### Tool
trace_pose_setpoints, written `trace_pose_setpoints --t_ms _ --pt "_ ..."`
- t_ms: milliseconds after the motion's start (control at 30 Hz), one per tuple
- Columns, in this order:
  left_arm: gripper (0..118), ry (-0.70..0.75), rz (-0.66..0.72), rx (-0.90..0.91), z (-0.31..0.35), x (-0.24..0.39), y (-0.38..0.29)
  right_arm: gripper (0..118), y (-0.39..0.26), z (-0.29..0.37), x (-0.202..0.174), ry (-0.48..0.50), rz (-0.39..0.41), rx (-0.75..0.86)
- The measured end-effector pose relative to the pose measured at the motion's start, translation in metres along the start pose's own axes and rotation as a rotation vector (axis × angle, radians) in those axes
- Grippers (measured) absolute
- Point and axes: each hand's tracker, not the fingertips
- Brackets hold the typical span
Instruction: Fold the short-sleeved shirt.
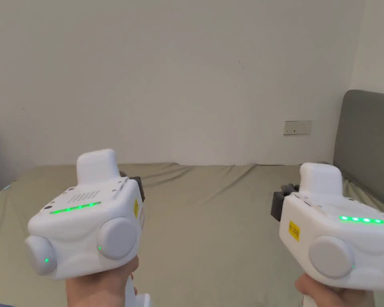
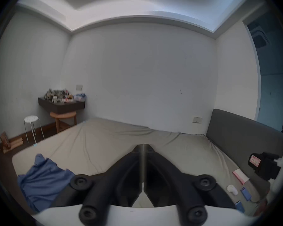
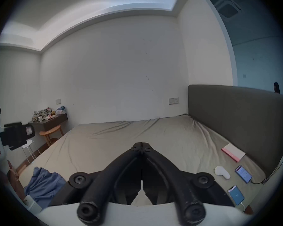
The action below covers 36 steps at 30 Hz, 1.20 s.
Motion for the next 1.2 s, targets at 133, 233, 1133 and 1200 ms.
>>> trace_pose_setpoints --t_ms 133,233,1133,1200 --pt "0 -0.051 0.055 -0.061 -0.016 -0.027 -0.01 0 -0.013 -0.011 0.0 -0.005 0.059 -0.054" --pt "0 -0.021 0.035 -0.141 -0.016 -0.068 -0.027 0 -0.035 -0.014 0.003 0.05 0.04 -0.125" --pt "105 0.426 -0.215 -0.943 -0.107 -0.37 -0.254 0 -0.22 -0.056 -0.049 0.143 0.161 -0.714" --pt "42 0.443 -0.208 -0.897 -0.103 -0.374 -0.244 0 -0.221 -0.053 -0.045 0.148 0.172 -0.719"
